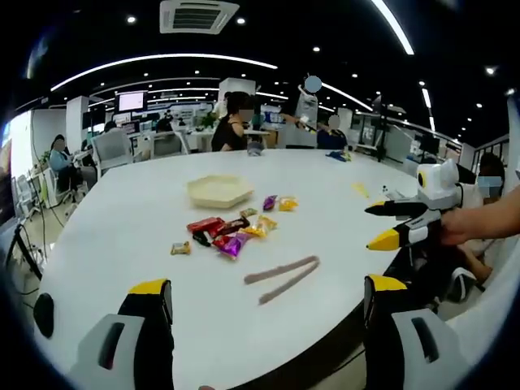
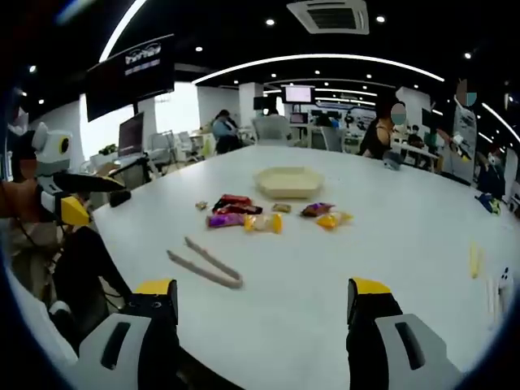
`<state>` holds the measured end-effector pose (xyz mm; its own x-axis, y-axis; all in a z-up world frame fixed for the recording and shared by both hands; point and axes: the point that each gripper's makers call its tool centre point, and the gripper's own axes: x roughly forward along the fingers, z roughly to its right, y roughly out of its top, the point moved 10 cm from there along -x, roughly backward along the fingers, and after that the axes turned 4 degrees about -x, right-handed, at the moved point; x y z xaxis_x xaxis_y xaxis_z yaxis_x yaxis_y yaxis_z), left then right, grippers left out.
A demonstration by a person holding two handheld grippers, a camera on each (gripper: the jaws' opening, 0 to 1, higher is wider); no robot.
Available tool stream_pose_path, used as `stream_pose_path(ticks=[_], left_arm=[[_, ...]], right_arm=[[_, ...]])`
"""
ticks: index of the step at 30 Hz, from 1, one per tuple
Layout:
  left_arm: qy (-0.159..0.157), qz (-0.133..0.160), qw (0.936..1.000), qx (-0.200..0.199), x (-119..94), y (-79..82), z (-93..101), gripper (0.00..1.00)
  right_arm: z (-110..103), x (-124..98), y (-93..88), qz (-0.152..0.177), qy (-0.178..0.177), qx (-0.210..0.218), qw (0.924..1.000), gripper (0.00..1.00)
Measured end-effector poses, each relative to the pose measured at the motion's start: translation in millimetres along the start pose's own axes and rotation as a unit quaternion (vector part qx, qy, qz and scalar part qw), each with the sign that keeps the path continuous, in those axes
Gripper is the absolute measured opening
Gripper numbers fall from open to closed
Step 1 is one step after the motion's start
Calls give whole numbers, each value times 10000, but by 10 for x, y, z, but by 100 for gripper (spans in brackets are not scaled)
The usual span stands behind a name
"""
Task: Place the target food into the container with the food tongs after gripping and lifting it, then release it inside without dropping or visibly crushing the food.
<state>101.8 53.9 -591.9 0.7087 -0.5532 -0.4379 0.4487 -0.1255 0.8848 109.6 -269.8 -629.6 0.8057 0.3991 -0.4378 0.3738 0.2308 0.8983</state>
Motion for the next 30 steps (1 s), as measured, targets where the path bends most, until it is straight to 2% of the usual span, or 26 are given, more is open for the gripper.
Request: stream_pose_path(ticks=[24, 30], left_arm=[[0, -17, 10000, 42, 7, 7, -26, 98], [-94, -26, 9999, 138, 61, 20, -49, 99]], right_arm=[[23, 8, 23, -4, -21, -37, 10000, 87], [-1, 28, 86, 10, -33, -50, 10000, 87]])
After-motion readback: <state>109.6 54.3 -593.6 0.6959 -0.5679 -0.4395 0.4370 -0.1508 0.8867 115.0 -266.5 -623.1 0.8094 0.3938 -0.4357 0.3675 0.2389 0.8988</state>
